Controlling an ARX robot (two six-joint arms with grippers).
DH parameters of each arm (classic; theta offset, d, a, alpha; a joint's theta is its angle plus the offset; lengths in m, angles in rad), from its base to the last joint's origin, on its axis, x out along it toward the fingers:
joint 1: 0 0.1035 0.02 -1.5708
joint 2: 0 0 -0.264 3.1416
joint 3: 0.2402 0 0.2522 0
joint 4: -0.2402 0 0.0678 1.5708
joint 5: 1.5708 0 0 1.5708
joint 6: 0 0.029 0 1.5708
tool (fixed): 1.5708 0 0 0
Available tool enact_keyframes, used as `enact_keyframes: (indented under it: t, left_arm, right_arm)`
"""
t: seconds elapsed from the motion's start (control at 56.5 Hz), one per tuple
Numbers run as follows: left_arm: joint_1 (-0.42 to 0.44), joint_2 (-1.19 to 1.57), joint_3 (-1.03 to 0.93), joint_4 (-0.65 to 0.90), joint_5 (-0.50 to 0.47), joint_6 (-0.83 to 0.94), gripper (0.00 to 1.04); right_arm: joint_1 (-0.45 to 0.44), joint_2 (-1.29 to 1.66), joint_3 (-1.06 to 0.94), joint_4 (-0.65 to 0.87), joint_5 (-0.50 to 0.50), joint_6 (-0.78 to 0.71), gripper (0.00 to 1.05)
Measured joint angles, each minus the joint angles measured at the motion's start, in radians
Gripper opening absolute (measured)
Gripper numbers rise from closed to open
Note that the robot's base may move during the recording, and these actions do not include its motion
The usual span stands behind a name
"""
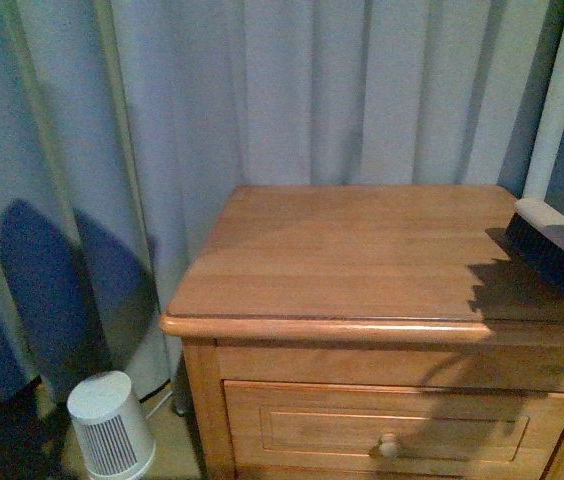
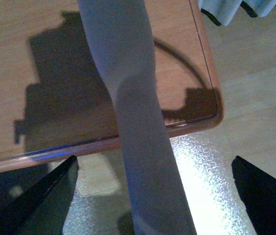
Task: Clean up trash
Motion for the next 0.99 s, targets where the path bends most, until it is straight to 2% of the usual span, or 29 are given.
enact_keyframes:
  t: [0.39, 0.461, 0.691, 0.992]
  left_arm:
    - [0.0, 0.0, 0.0, 0.0, 0.0, 0.0, 0.29]
    - [0.0, 0.0, 0.0, 0.0, 0.0, 0.0, 0.29]
    - [0.0, 0.0, 0.0, 0.0, 0.0, 0.0, 0.29]
    - [0.0, 0.0, 0.0, 0.0, 0.0, 0.0, 0.29]
  right_arm:
    - [-0.005, 0.008, -0.012, 0.016, -0.019, 0.0, 0.28]
    - [-0.005, 0.008, -0.013, 0.026, -0.016, 0.002, 0.21]
    - [-0.011, -0.019, -0.054, 0.112, 0.008, -0.028, 0.2]
    - [0.022, -0.359, -0.233, 0.428, 0.101, -0.18, 0.2]
